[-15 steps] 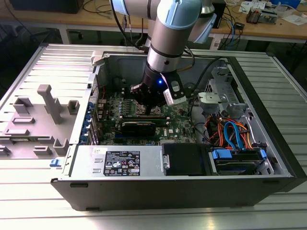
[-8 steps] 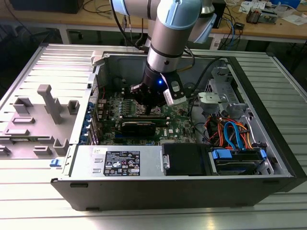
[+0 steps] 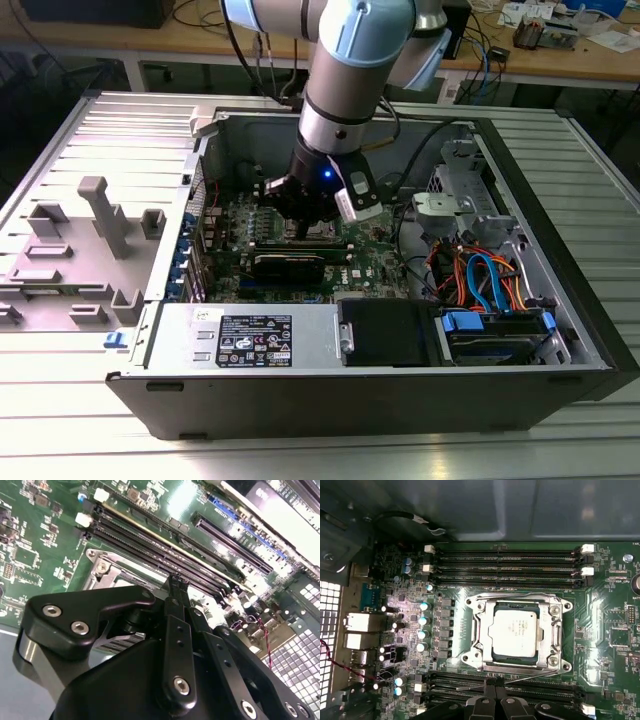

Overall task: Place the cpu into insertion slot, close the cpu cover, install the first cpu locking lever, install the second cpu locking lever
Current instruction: 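Install the second cpu locking lever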

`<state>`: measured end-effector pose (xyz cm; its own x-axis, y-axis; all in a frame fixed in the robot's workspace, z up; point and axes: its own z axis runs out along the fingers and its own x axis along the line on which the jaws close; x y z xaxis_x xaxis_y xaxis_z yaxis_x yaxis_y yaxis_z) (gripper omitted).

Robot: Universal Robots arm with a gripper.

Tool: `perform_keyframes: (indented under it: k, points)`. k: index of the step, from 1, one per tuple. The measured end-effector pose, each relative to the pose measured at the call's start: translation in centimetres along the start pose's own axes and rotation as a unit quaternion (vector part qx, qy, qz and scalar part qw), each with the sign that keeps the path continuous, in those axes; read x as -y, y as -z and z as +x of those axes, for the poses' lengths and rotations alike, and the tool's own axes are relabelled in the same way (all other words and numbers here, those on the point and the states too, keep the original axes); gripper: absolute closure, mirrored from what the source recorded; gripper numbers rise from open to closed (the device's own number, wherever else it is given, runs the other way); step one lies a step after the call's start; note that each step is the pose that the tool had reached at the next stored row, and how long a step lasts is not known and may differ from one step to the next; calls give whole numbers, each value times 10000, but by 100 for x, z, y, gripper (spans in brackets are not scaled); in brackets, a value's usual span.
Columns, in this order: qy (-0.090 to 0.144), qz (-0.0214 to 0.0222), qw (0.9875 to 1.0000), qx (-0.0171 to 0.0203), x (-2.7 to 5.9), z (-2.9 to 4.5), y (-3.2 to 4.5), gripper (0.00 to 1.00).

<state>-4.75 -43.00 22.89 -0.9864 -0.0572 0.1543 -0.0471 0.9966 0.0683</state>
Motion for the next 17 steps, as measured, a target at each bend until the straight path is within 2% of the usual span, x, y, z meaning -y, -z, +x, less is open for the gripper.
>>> perform_keyframes:
  k: [7,10,12,14,17]
  points:
    - [16,-8,10000,-2,69,34,-4,89]
    - [34,-51,10000,-7,75,61,-8,89]
    - [35,-56,10000,-24,74,62,-6,89]
    - [33,-56,10000,-40,72,68,24,89]
    - [33,-56,10000,-55,60,95,199,89]
